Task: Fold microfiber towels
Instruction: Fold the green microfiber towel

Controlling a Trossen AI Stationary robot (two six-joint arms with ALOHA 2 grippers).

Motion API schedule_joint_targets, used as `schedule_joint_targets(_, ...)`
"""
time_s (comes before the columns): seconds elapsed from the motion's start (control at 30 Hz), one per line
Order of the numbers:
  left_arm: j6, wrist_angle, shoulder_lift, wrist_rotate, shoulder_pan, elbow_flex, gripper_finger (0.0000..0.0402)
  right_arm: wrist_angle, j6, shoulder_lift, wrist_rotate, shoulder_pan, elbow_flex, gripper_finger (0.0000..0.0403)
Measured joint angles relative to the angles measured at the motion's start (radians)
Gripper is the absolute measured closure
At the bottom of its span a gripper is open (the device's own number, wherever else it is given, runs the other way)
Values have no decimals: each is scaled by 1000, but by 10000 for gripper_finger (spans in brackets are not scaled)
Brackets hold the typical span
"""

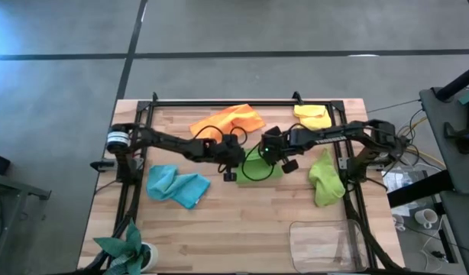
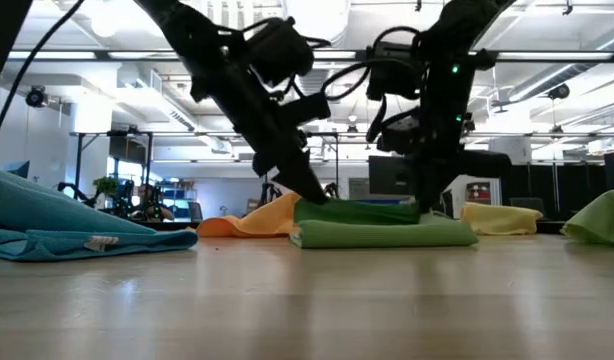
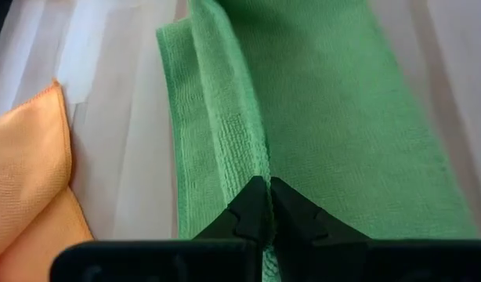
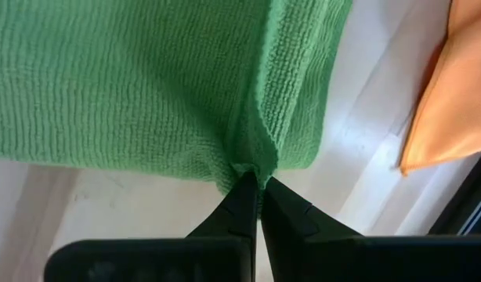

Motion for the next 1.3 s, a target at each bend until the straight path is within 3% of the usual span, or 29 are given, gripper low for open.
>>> schedule_joint_targets(0.23,1,21,22,-77,5,1,392,49,25,5,1,0,0,366)
schedule_joint_targets(0.4,-7,18,6,-97,7,2,337,67,37,4,6,0,12,307)
schedule_joint_targets(0.57,-7,-70,-27,-182,7,3,278,54,80,-4,161,1,29,256)
schedule_joint_targets(0.7,-49,-156,-85,-237,7,3,253,2,162,-33,164,0,40,235)
schedule_joint_targets(0.77,-105,-153,-109,-208,5,-4,250,-15,240,-52,78,0,37,231)
schedule_joint_targets(0.93,-191,10,-95,8,-14,-71,249,-7,413,-78,-131,1,-10,234)
schedule_joint_targets(1.13,-185,200,-7,-46,-5,-122,249,59,467,-27,-135,0,-78,246)
schedule_joint_targets(1.23,-183,175,24,-65,13,-118,249,113,422,12,-97,0,-77,246)
schedule_joint_targets(1.3,-184,120,35,-42,15,-121,249,116,367,36,-12,0,-67,245)
